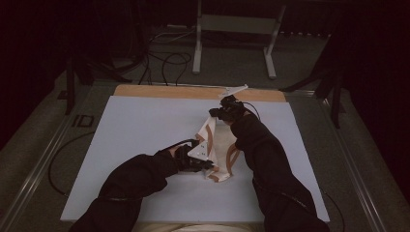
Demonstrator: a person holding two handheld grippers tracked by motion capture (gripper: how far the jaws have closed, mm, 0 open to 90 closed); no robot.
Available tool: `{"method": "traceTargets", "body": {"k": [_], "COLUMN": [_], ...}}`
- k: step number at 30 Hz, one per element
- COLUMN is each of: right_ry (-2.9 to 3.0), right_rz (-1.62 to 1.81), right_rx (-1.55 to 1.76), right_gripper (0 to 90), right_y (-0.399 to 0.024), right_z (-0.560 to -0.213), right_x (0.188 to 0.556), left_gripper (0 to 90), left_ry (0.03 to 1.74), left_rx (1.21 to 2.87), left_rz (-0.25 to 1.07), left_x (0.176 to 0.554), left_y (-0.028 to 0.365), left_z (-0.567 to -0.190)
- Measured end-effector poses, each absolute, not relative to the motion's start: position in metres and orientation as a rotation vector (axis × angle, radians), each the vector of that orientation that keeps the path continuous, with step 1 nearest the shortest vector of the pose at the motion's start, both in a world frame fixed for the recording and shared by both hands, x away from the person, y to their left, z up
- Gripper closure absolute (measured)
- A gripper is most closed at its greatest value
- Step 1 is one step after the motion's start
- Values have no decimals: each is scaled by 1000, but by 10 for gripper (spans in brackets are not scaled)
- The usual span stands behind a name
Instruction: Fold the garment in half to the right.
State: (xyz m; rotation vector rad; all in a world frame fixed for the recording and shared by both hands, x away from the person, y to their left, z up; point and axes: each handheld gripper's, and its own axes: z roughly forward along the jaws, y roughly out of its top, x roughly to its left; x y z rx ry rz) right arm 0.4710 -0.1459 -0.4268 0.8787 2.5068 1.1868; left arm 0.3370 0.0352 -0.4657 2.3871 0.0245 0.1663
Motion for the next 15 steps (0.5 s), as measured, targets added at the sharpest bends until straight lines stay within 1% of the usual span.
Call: {"method": "traceTargets", "body": {"k": [15], "right_ry": [2496], "right_rz": [1198], "right_rx": [926], "right_gripper": [874], "right_y": [-166], "right_z": [-443], "right_x": [470], "left_gripper": [870], "left_ry": [24], "left_rx": [2421], "left_rz": [136], "left_x": [340], "left_y": [14], "left_z": [-477]}}
